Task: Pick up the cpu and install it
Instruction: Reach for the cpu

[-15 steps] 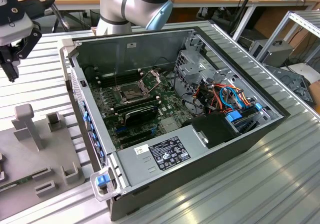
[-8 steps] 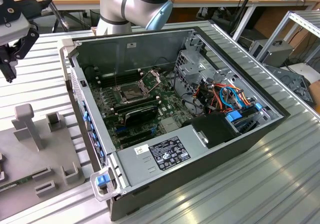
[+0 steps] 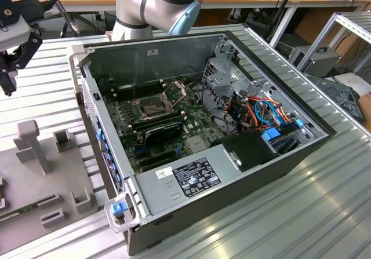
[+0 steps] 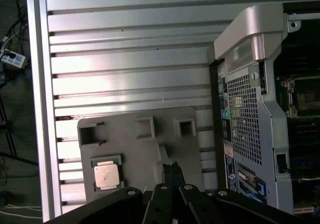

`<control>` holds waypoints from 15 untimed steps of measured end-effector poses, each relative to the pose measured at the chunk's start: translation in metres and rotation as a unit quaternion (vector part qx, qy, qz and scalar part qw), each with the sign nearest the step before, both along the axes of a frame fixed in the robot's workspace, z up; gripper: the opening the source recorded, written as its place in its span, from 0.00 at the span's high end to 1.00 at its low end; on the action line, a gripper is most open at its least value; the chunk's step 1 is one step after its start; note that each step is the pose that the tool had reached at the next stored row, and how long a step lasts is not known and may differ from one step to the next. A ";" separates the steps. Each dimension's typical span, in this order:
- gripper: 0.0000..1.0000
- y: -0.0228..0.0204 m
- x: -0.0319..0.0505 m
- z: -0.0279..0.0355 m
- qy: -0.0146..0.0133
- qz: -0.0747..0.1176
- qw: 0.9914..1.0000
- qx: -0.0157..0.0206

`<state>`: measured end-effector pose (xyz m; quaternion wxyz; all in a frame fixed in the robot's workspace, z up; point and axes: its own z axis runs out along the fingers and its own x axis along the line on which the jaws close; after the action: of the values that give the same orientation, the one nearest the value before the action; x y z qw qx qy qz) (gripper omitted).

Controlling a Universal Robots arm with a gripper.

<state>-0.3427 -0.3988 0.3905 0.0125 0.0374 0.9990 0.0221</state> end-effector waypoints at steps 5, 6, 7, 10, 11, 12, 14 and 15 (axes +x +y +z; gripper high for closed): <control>0.89 0.0000 -0.0027 -0.0001 0.000 0.000 1.000 0.000; 0.89 0.0000 -0.0032 -0.0001 0.000 0.000 1.000 0.000; 0.89 0.0000 -0.0037 -0.0001 0.000 0.000 1.000 0.000; 0.89 0.0000 -0.0054 -0.0002 0.000 0.000 1.000 0.000; 0.89 0.0000 -0.0058 -0.0003 0.000 0.000 1.000 0.000; 0.89 0.0000 -0.0062 -0.0002 0.000 0.000 1.000 0.000; 0.89 0.0000 -0.0072 -0.0003 0.000 0.000 1.000 0.000; 0.89 0.0000 -0.0076 -0.0003 0.000 0.000 1.000 0.000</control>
<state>-0.3503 -0.3989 0.3902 0.0125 0.0374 0.9990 0.0221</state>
